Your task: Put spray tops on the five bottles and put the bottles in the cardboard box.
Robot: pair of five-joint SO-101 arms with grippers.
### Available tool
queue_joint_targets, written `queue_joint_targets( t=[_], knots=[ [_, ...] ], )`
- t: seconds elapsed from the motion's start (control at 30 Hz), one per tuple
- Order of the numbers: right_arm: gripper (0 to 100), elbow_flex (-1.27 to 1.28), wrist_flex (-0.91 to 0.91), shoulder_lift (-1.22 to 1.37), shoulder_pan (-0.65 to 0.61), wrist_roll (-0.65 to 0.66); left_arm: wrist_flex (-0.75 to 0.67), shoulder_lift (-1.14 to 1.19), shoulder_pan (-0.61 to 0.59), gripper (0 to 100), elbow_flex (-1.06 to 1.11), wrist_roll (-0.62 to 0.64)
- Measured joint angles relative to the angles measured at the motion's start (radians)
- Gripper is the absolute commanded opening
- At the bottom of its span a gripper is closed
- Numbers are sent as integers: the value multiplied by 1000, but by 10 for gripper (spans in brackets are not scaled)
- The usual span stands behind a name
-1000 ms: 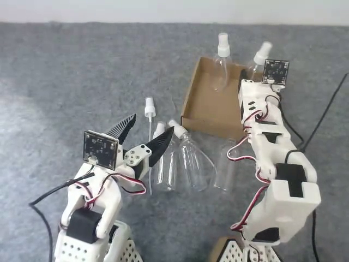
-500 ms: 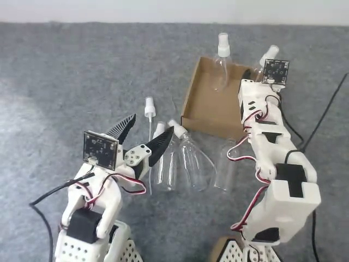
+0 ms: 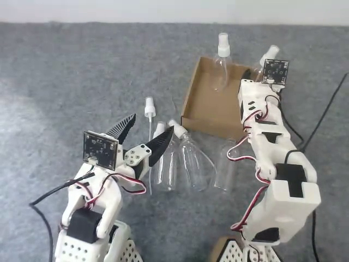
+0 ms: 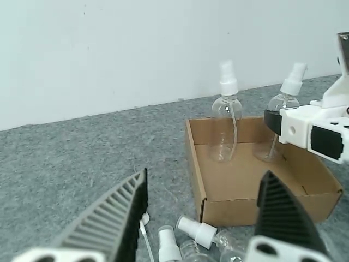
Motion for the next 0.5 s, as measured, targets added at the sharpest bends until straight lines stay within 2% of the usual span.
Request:
queue_joint_targets(
  t=[0.13,0.5],
  knots=[
    [300,0,0,0,0,41,0,0,0,301,0,-2],
    [300,0,0,0,0,54,0,0,0,301,0,-2]
  ],
)
